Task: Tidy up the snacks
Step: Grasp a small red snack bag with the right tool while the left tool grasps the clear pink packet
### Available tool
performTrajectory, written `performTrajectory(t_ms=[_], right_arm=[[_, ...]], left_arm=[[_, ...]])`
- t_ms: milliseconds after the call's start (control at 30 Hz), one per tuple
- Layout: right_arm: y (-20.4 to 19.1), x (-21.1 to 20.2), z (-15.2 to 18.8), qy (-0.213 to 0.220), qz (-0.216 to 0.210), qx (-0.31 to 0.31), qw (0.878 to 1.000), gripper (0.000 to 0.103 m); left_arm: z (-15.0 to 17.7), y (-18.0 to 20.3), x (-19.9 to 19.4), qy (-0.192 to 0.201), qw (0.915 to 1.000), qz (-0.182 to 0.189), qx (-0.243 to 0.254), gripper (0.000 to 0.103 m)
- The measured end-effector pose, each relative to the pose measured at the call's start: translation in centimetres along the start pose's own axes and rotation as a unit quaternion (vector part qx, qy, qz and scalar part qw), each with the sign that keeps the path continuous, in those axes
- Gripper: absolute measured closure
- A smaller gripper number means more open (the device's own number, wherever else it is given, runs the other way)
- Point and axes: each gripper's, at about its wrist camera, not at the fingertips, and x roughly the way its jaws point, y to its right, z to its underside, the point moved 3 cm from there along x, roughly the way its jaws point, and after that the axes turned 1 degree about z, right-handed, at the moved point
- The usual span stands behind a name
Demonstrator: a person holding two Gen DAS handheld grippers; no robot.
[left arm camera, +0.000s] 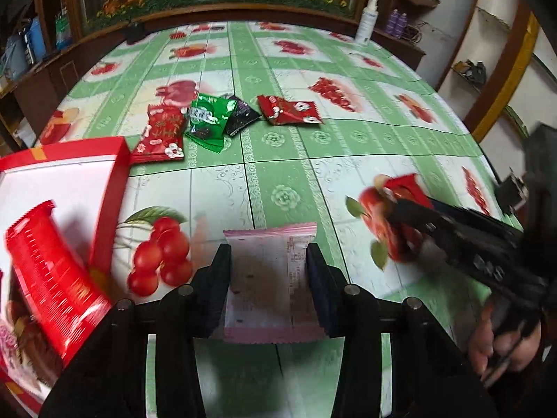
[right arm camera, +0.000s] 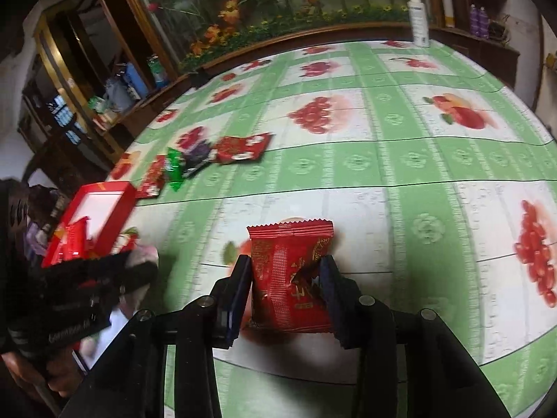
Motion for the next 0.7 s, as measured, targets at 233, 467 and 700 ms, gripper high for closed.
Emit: performTrajectory(t_ms=[233,467,700], right_arm=[[-0.9,-0.5,-0.1,0.020,-0.045,0.017,0.999,0.062],[-1.3,-1.2,-0.1,0.041,-0.067,0.022,0.997,0.062],[-1.2,-1.0,-0.1,0.037,-0.058,0.026,0.997,0.062]], left_arm=[[0.9,-0.3,-2.8,0.042,0.9989,-0.010,0.020,0.063],[1.9,-1.3,-4.6,0.072,0.9966,-0.034,0.023,0.063],[2.9,-1.3,-5.3,0.087,0.9945,-0.045,0.038,0.062]])
